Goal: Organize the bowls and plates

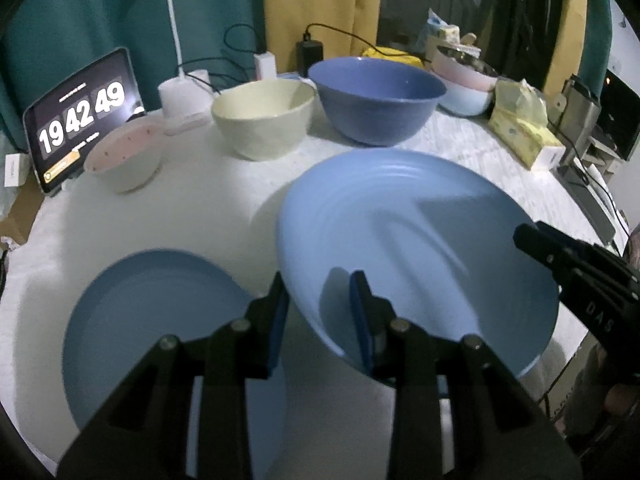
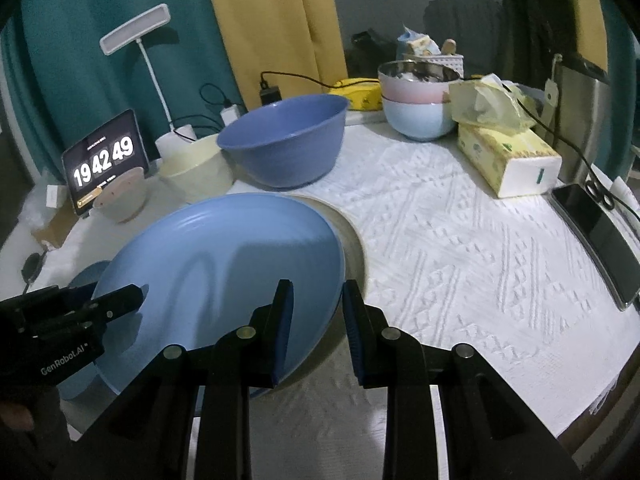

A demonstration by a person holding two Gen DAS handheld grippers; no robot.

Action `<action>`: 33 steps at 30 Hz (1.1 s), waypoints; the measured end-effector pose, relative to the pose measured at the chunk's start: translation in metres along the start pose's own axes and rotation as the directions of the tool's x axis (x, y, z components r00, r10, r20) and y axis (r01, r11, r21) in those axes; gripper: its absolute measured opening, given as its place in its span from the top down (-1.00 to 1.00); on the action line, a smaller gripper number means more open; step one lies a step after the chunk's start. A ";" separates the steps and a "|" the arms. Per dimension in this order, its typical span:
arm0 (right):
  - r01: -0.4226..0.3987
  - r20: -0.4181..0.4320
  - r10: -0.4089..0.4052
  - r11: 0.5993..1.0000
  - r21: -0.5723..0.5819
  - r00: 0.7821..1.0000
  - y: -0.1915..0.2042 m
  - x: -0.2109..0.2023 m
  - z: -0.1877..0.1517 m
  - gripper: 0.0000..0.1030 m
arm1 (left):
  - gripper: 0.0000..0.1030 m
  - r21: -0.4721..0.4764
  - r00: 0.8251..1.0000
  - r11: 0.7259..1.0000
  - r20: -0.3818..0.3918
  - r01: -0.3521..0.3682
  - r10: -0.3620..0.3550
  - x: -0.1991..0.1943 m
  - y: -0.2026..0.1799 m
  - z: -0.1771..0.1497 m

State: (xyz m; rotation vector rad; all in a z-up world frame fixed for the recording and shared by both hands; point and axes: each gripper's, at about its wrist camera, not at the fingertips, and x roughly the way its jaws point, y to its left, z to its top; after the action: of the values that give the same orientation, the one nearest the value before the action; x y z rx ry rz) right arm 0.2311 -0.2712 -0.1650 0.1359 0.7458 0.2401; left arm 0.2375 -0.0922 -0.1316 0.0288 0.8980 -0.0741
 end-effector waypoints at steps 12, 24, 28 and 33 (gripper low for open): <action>0.015 -0.018 -0.015 1.000 0.006 1.000 -0.013 0.018 0.006 0.46 | 0.37 0.010 1.000 1.000 -0.027 0.010 -0.010 0.021 -0.006 0.007; 0.046 -0.063 -0.045 0.999 0.015 0.997 -0.019 0.038 0.009 0.46 | 0.31 0.049 0.997 0.997 -0.052 -0.051 0.054 0.040 -0.008 0.010; 0.022 -0.101 -0.018 0.999 0.038 0.995 -0.023 0.044 0.005 0.45 | 0.20 0.043 0.998 0.998 -0.047 -0.048 0.050 0.041 -0.007 0.008; 0.000 -0.116 0.001 1.000 0.008 0.993 -0.015 0.045 0.001 0.45 | 0.16 0.047 0.999 0.999 -0.051 -0.016 0.019 0.040 -0.007 0.006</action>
State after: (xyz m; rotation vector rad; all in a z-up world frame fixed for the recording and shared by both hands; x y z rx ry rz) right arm 0.2662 -0.2734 -0.1973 0.1307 0.8622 0.2471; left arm 0.2670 -0.1017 -0.1590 0.0826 0.9468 -0.0786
